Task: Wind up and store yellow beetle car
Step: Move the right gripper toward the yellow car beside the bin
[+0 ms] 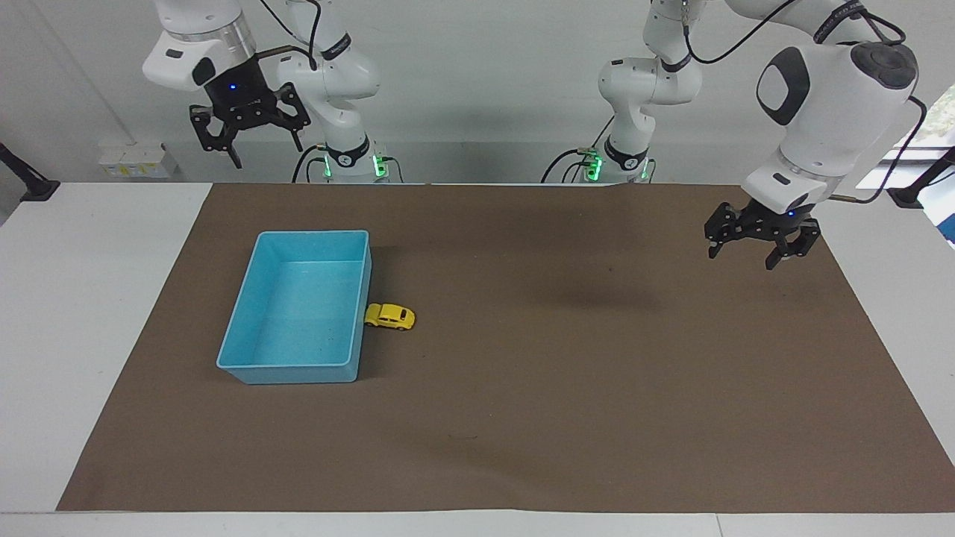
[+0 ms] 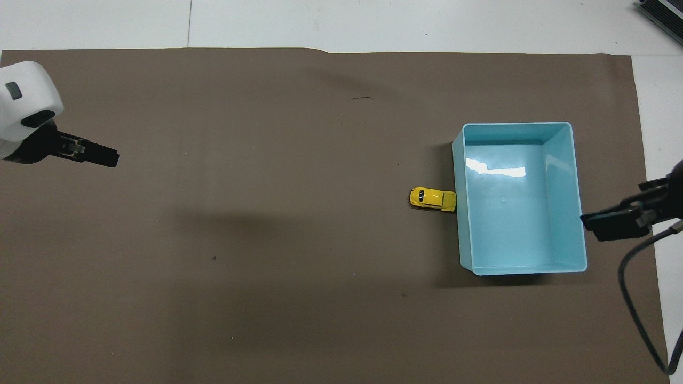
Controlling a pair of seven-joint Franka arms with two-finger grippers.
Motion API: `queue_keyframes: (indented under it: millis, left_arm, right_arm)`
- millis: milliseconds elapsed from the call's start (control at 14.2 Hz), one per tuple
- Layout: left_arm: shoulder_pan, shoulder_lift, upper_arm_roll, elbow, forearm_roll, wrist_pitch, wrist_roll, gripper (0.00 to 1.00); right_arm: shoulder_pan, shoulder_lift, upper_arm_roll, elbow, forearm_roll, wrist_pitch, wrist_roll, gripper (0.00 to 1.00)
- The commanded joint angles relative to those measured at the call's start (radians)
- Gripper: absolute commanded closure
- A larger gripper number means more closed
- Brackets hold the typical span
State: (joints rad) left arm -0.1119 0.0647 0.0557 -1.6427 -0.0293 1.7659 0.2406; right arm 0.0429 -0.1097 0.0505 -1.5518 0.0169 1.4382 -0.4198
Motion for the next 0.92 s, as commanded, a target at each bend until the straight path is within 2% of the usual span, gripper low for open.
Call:
queue_keyframes:
  millis: [0, 282, 494, 706, 847]
  left_arm:
    - [0.021, -0.025, -0.008, 0.06, 0.012, -0.103, -0.067, 0.0]
    - [0.005, -0.069, -0.025, 0.064, 0.008, -0.164, -0.195, 0.0]
    - [0.006, -0.121, -0.028, 0.002, 0.009, -0.2, -0.193, 0.0]
    - [0.012, -0.121, -0.028, 0.006, 0.009, -0.206, -0.19, 0.0]
    - [0.009, -0.118, -0.03, 0.012, 0.009, -0.209, -0.188, 0.0]
  right_arm:
    - [0.021, -0.028, -0.001, -0.031, 0.015, -0.012, -0.172, 0.0]
    - [0.025, -0.028, 0.011, -0.056, 0.015, 0.008, -0.388, 0.0]
    - [0.067, -0.024, 0.015, -0.08, 0.012, 0.056, -0.487, 0.0]
    - [0.075, -0.01, 0.015, -0.102, 0.009, 0.122, -0.572, 0.0]
    - [0.09, 0.03, 0.015, -0.103, 0.009, 0.165, -0.646, 0.0]
